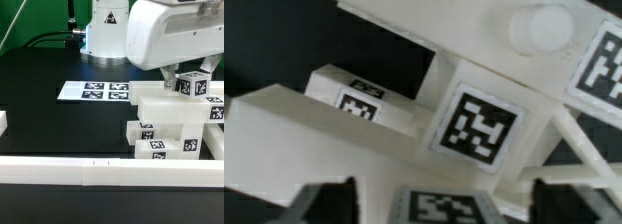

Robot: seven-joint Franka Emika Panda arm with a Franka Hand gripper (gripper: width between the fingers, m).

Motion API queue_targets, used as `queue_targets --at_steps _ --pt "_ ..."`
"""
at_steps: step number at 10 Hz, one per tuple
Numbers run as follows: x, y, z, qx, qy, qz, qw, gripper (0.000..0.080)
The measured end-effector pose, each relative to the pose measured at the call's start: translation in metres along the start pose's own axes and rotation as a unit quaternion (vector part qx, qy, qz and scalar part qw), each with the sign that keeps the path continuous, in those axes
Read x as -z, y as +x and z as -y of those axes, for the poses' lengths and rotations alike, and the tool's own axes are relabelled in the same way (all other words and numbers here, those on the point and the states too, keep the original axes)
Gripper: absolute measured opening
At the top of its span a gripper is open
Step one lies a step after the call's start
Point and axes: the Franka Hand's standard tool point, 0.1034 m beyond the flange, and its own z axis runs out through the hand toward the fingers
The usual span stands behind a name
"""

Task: Assemble chair

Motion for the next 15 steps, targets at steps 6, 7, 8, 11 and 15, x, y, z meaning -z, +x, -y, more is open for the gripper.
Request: queue_targets --at_steps 6,7,8,11,15 --pt "0.020 0.011 -0.013 -0.009 -0.001 -0.039 0.999 0.0649" --pt "0.028 0.014 -0.018 -0.006 -0.012 -0.068 0.998 0.0649" --pt "0.031 0.011 -0.019 -0.015 -0.012 -0.091 0.996 0.0649" --pt "0.028 0.009 -0.019 -0.016 -0.012 -0.086 0.996 0.0649" --pt "0.031 0.020 -0.008 -0.054 0.007 -0.094 0.994 0.0649"
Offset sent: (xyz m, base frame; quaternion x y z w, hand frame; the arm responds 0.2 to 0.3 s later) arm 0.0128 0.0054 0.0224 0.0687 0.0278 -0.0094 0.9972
